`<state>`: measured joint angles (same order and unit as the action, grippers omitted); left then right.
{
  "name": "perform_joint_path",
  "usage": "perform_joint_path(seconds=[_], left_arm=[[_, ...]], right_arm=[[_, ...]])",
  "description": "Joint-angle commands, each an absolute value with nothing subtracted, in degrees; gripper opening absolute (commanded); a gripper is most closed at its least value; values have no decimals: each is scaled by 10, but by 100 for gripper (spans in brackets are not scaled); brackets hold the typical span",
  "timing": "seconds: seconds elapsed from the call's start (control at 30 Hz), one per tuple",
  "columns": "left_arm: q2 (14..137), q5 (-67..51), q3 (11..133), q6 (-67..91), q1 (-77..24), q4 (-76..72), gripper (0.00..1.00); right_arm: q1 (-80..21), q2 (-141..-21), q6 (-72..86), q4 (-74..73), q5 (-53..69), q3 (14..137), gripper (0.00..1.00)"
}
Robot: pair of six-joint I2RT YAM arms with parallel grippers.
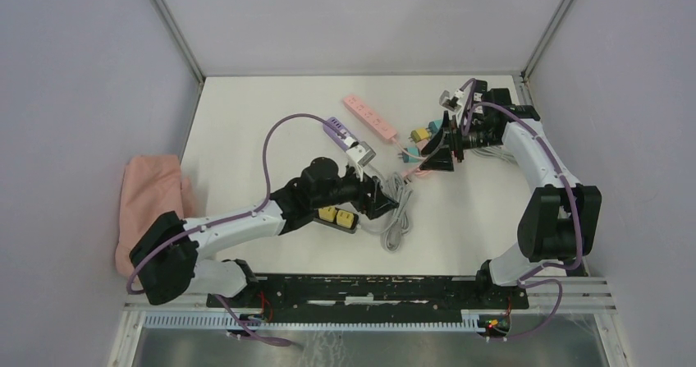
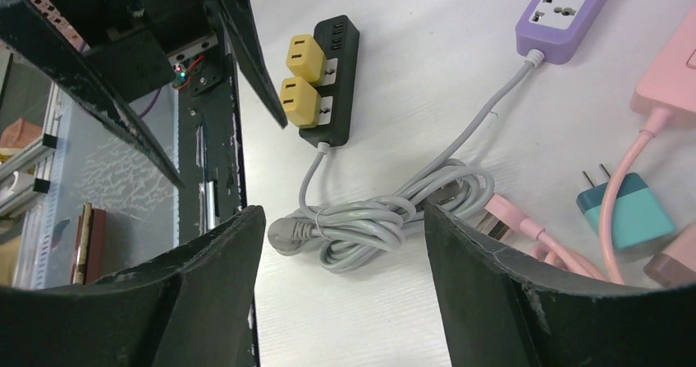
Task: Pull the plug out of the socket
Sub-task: Move the socket to the center of the board, then remove the plug from the socket.
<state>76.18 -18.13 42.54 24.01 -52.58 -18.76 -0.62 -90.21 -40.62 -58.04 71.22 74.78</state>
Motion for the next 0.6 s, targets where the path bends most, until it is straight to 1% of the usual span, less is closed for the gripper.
perform_joint_path(seconds=[0.0,0.07,0.23,0.4,0.57], left_arm=[[698,-104,404,124,-523,-174,85],[669,-84,389,96,-522,-170,87],[615,-7,356,37,-520,-138,100],[553,34,314,-10,-494,-124,99],[495,-11,244,30,-410,-189,99]], right_arm=[[-5,-896,-498,-622,754,761,77],[-6,-896,-537,-644,759,762,77],[-9,-903,-664,-731,776,768,78],[-24,-916,-778,-809,776,778,80],[-66,-926,-801,-821,730,793,81]])
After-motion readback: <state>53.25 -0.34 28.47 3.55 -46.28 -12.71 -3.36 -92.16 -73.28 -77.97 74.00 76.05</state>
